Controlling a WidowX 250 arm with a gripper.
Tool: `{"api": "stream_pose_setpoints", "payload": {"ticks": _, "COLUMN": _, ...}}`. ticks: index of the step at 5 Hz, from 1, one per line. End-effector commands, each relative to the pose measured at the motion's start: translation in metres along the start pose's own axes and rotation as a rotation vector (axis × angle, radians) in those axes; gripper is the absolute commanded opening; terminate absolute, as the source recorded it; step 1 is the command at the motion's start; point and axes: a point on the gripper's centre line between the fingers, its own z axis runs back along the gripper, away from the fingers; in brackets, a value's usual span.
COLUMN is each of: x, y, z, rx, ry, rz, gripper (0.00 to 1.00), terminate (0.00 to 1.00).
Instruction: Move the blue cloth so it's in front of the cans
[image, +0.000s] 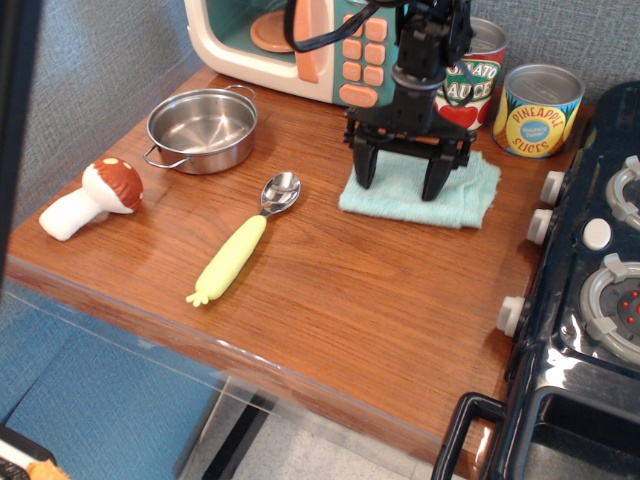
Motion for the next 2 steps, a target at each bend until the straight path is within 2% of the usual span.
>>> {"api": "stream_pose_setpoints", "payload": {"ticks": 1, "x": 0.004, "y": -0.010, "z": 0.021, "rx": -0.031, "ry": -0.039, "rz": -0.076, "gripper": 1.00, "terminate": 0.00}}
{"api": "stream_pose_setpoints", "payload": {"ticks": 2, "x": 0.012, "y": -0.010, "z": 0.055, "rx": -0.074, "ry": -0.084, "rz": -0.076, "gripper": 1.00, "terminate": 0.00}}
